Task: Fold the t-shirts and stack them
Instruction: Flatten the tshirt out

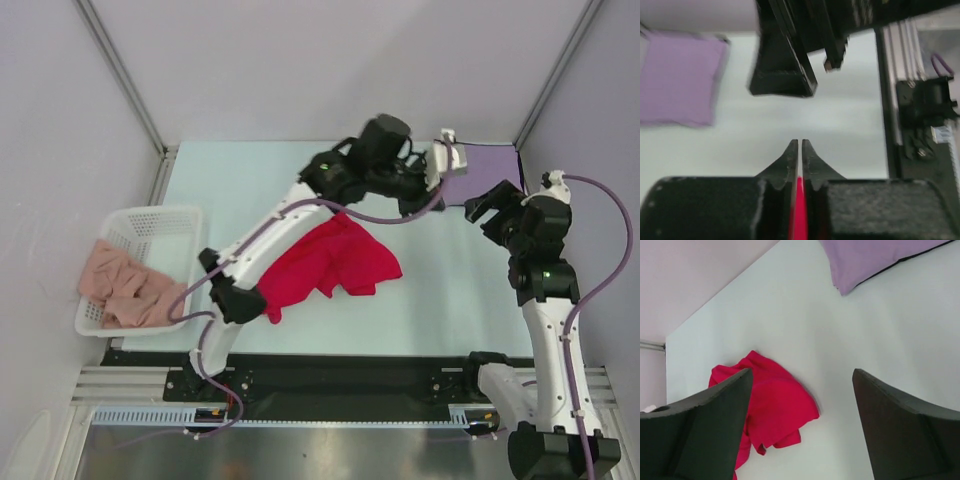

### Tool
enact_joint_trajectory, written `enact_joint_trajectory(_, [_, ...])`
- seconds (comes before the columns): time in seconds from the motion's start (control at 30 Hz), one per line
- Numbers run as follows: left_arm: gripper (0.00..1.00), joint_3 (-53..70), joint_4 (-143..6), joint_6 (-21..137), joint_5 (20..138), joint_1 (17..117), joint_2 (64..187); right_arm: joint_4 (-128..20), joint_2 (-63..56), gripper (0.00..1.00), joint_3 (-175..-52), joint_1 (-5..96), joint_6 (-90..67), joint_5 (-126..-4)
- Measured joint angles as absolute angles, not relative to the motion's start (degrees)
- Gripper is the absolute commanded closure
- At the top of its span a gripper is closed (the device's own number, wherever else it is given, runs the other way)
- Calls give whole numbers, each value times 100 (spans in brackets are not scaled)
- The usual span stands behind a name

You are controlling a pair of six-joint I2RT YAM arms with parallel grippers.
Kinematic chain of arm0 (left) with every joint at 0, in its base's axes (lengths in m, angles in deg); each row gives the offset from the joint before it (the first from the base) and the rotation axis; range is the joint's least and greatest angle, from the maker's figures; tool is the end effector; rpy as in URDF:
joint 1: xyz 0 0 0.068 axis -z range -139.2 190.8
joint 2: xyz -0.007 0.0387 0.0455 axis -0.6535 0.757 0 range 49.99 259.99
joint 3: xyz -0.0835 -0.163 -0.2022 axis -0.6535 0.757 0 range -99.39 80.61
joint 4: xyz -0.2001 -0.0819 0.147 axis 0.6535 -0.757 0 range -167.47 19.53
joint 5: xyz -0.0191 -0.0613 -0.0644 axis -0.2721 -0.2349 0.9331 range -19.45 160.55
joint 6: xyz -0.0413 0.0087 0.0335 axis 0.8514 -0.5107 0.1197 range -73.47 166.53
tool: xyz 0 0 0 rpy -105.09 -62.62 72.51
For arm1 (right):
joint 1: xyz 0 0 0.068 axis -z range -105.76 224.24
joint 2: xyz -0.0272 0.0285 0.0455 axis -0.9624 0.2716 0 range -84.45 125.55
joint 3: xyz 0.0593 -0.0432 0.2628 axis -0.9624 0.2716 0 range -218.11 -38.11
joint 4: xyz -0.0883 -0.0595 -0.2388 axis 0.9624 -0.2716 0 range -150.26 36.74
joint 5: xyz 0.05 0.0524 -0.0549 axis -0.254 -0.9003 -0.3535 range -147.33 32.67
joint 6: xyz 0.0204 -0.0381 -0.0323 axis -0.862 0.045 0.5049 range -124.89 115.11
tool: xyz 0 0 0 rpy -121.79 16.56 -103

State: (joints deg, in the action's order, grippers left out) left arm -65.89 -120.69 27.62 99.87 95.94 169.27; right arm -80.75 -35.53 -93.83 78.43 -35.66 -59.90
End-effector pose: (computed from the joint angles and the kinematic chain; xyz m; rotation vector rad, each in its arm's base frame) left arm 0.2350 -0.3680 0.4682 1.4823 1.3896 -0.9098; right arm 0.1848 -0.0119 0.3624 0.5560 1.8665 0.3519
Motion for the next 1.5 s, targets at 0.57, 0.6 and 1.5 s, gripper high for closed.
enact_joint_trajectory(0.57, [0, -298, -11044, 3398, 9515, 4492, 11854, -6918, -853, 6, -9053, 1858, -3107, -4937])
enact_joint_trajectory(0.6, [0, -31, -11046, 3363, 9421, 4278, 11614, -6855, -394, 7, -9383, 1537, -2910, -4939])
enact_joint_trajectory(1.5, [0, 1595, -11302, 2985, 8936, 2914, 11544, -8308, 3964, 100, -13282, 143, -1207, -3487])
